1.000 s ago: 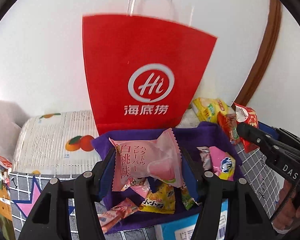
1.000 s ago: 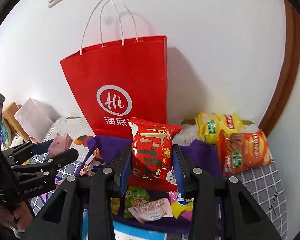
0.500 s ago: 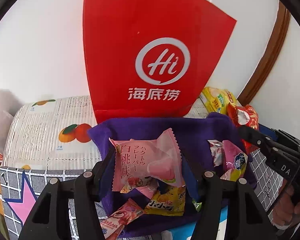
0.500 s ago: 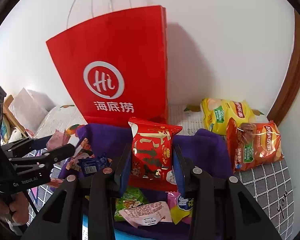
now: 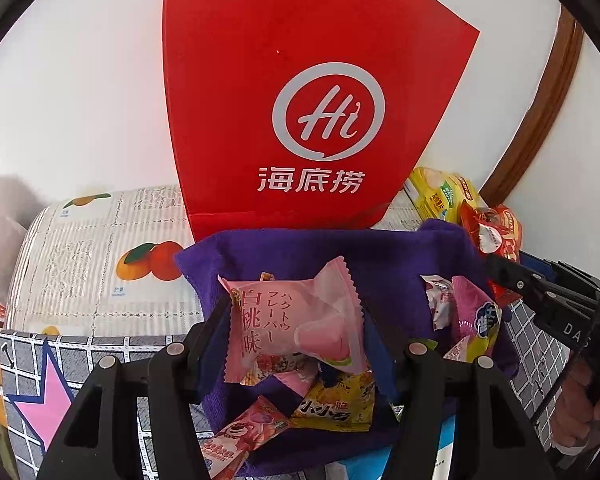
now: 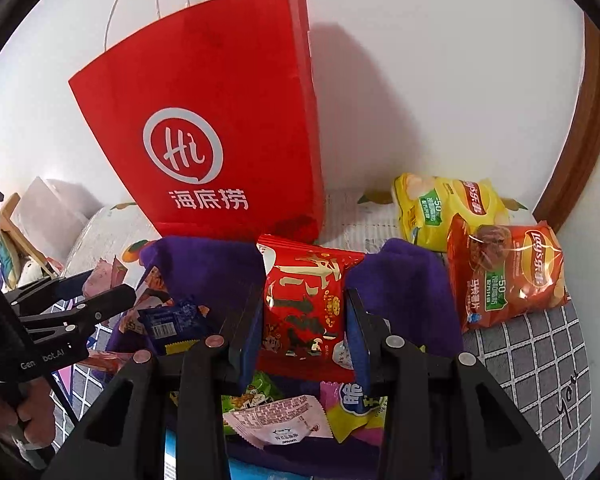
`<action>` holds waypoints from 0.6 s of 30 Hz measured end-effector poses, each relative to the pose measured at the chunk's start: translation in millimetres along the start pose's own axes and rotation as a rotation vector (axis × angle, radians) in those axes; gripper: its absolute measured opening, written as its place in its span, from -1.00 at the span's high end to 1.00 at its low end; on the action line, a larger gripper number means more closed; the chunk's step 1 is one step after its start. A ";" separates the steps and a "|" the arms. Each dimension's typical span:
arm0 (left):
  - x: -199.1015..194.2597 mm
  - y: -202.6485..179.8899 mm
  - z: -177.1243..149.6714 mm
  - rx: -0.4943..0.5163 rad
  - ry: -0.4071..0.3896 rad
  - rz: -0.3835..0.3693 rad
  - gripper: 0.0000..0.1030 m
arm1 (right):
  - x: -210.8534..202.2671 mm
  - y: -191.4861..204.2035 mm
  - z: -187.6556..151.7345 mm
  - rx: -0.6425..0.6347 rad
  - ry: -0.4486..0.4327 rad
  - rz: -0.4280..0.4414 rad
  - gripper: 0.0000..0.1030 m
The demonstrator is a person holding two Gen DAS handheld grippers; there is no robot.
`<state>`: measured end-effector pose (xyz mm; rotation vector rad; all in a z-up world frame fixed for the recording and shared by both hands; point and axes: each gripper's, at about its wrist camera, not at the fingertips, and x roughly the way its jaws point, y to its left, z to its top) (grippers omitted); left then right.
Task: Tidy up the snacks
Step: 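Open the right gripper onto the towel while the left lowers the pink cake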
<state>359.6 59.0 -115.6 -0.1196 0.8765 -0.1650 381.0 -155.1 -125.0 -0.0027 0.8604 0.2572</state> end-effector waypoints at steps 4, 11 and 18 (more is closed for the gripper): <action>-1.3 3.7 0.7 -0.010 -0.004 -0.001 -0.15 | 3.9 0.8 -1.6 0.000 0.016 0.000 0.25; 0.1 7.0 0.5 -0.021 -0.001 0.003 -0.15 | 14.0 5.6 -5.2 -0.018 0.057 0.005 0.25; 0.2 7.2 1.2 -0.021 0.001 0.002 -0.15 | 30.3 15.1 -12.0 -0.047 0.130 0.016 0.25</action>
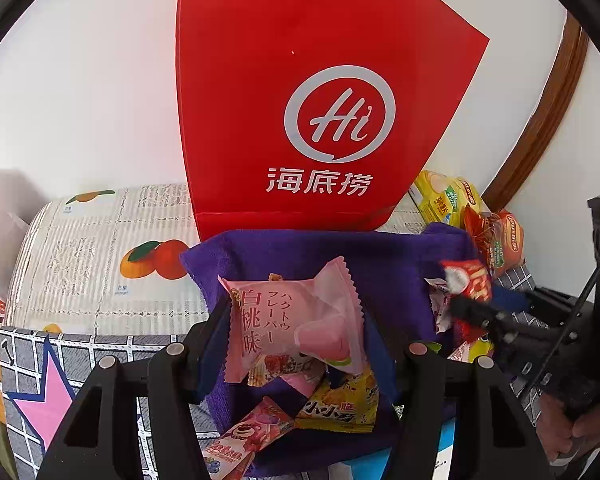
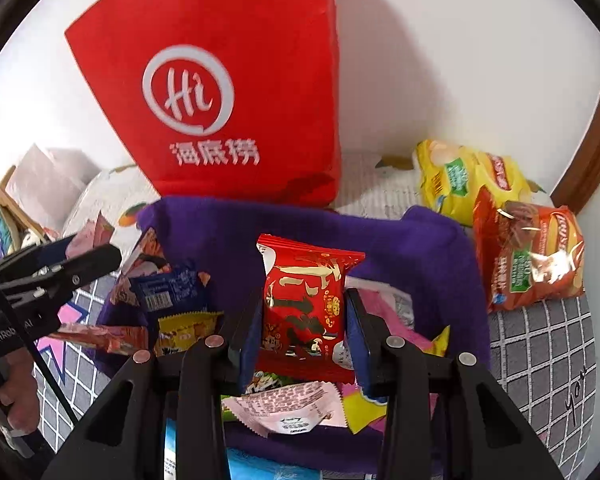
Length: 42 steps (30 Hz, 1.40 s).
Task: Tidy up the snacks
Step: 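Open the right gripper onto the towel while the left lowers the pink cake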
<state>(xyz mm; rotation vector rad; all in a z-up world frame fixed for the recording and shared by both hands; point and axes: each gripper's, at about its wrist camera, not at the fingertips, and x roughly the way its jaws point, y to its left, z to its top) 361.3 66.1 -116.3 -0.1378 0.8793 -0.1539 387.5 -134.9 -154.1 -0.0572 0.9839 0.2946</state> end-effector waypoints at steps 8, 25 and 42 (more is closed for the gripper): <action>-1.3 0.5 1.4 -0.002 -0.002 -0.003 -0.16 | 26.3 14.1 -8.5 -0.043 0.110 -0.012 0.25; 1.2 0.6 -0.2 -0.027 0.026 -0.084 -0.16 | 26.1 5.4 -5.2 -0.011 0.137 -0.027 -0.01; 19.4 -30.6 -10.4 0.048 0.071 -0.113 -0.19 | -38.4 -23.4 6.7 0.095 -0.038 -0.003 -0.13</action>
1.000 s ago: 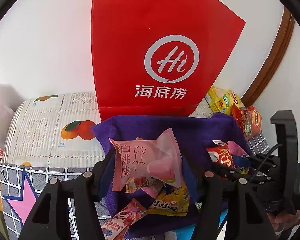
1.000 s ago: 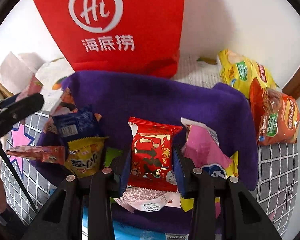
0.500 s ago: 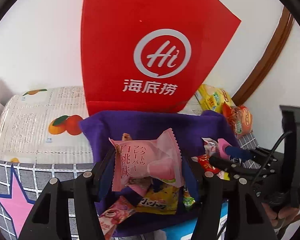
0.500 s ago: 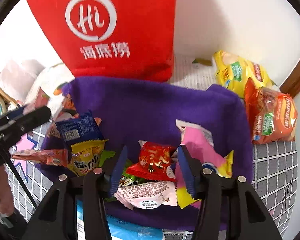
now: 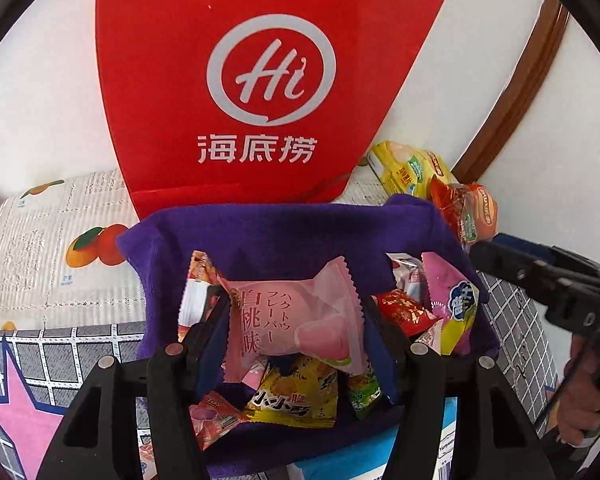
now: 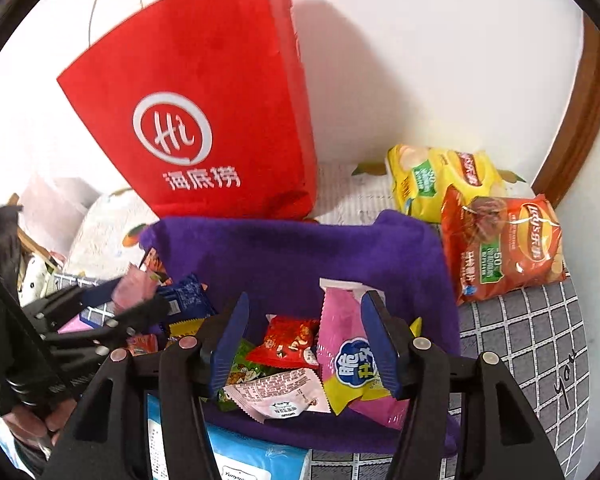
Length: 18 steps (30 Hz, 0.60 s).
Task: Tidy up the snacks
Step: 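Open the right gripper onto the towel while the left lowers the pink cake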
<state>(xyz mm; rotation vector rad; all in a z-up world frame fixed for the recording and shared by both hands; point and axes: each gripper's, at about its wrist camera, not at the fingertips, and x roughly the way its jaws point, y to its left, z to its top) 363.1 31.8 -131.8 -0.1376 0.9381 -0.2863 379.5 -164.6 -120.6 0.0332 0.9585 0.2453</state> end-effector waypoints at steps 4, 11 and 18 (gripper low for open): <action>4.3 -3.2 -0.8 0.004 0.010 0.006 -0.21 | -5.3 0.0 -0.6 -0.002 -0.012 0.002 -0.13; 14.2 -6.1 -2.6 0.009 0.034 0.032 -0.22 | -0.7 5.6 -1.0 -0.020 -0.002 0.001 -0.13; 15.4 -4.2 -1.7 -0.001 0.043 0.037 -0.33 | 0.6 5.9 -1.2 -0.020 0.001 -0.002 -0.13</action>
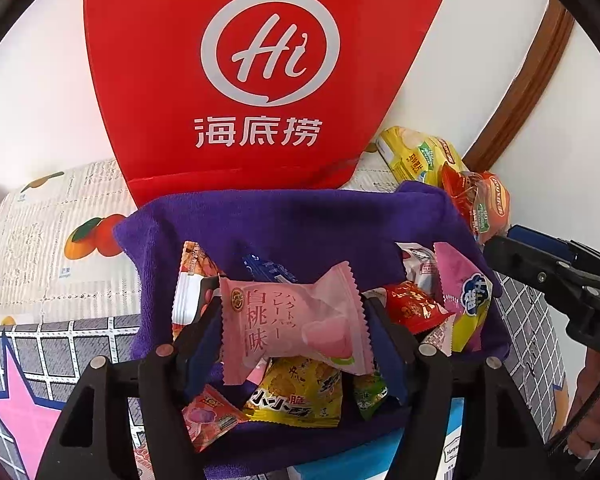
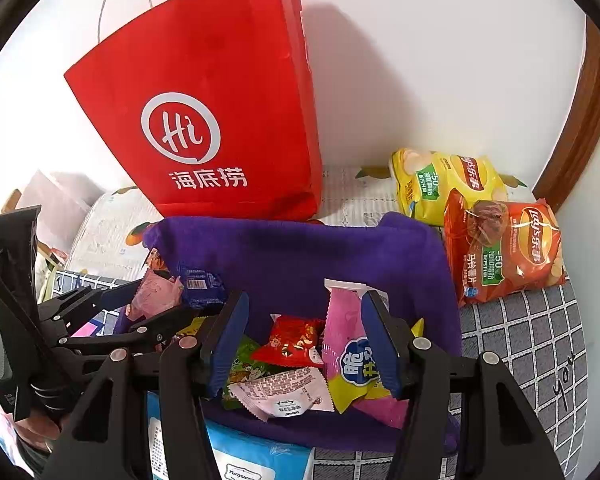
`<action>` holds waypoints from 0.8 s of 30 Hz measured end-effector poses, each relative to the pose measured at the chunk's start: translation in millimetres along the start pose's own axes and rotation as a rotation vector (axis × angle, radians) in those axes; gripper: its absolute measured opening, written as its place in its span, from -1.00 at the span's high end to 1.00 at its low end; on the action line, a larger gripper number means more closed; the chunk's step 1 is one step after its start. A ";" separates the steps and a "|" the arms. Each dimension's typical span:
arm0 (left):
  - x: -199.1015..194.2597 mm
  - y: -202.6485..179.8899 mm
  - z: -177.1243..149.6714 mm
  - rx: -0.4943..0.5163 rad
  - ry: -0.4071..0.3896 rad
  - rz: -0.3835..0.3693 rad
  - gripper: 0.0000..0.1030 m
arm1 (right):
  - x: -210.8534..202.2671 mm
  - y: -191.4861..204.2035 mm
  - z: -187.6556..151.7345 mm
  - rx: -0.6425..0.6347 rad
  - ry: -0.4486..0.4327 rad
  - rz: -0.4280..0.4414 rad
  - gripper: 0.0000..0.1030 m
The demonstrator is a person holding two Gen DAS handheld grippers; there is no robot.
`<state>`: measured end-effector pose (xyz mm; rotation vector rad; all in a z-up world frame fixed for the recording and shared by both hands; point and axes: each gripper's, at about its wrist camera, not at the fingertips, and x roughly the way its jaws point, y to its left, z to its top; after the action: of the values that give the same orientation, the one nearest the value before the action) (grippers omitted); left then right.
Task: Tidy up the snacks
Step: 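Open the right gripper onto the towel while the left lowers the pink cake, then open the left gripper to drop the pink cake and withdraw both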
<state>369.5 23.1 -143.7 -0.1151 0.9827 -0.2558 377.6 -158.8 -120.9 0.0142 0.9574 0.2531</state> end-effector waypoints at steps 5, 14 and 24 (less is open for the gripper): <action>-5.5 -1.2 1.3 -0.001 -0.026 -0.002 -0.52 | 0.6 2.4 -0.6 -0.006 -0.002 -0.005 -0.13; -15.4 -3.1 1.0 0.000 -0.054 -0.004 -0.60 | -2.8 4.7 -0.7 -0.020 -0.010 -0.007 -0.13; -27.4 1.3 3.5 -0.007 -0.069 0.073 -0.60 | -12.6 1.6 0.2 -0.008 -0.031 -0.032 -0.15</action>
<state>358.2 31.5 -120.0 -0.0938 0.9171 -0.1804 370.5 -159.9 -110.4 -0.0052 0.9254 0.2264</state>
